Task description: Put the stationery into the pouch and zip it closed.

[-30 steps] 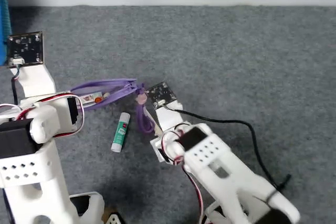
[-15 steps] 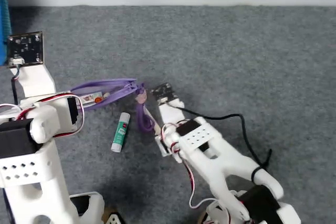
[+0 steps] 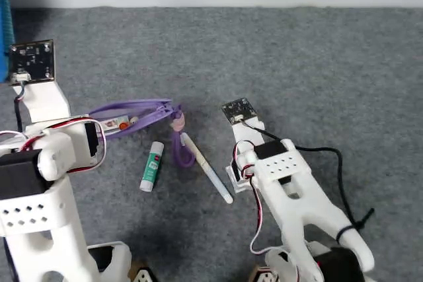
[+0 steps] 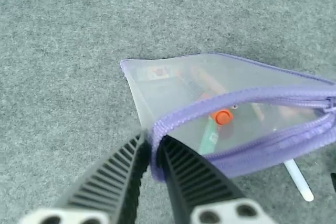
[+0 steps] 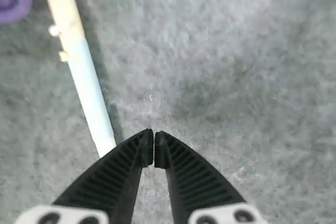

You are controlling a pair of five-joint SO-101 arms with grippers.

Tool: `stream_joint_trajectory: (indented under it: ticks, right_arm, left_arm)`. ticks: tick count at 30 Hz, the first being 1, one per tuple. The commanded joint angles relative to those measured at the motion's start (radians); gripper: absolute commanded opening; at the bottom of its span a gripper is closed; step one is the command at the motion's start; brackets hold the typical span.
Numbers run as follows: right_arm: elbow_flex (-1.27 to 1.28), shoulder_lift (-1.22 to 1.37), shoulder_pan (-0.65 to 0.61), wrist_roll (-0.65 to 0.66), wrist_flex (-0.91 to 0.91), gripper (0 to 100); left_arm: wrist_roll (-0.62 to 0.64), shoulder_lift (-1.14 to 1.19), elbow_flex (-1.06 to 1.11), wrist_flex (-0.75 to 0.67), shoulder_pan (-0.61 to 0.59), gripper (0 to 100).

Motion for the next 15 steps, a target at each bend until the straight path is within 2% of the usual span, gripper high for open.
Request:
stream_joint_trajectory:
  ticks: [1,4,8,10,15]
  right_arm:
    - [-0.058,-0.065,-0.07,-0.025,-0.01,0.9]
    - [-0.058,-0.065,-0.142,-0.064,-0.094,2.6]
    - [-0.058,-0.064,-0.183,-0.072,-0.205,17.2]
    - [-0.058,-0.064,-0.188,-0.072,-0.259,23.1]
    - [-0.077,-0.028,-0.205,-0.066,-0.355,19.9]
  left_arm:
    - [0.005,-0.002,-0.012,0.011,-0.005,1]
    - [0.005,-0.002,-0.013,0.011,-0.008,1]
    - [0.003,-0.002,-0.016,0.011,-0.017,1]
    - [0.003,-0.002,-0.025,0.011,-0.063,1]
    - [0.005,-0.002,-0.059,0.014,-0.152,1]
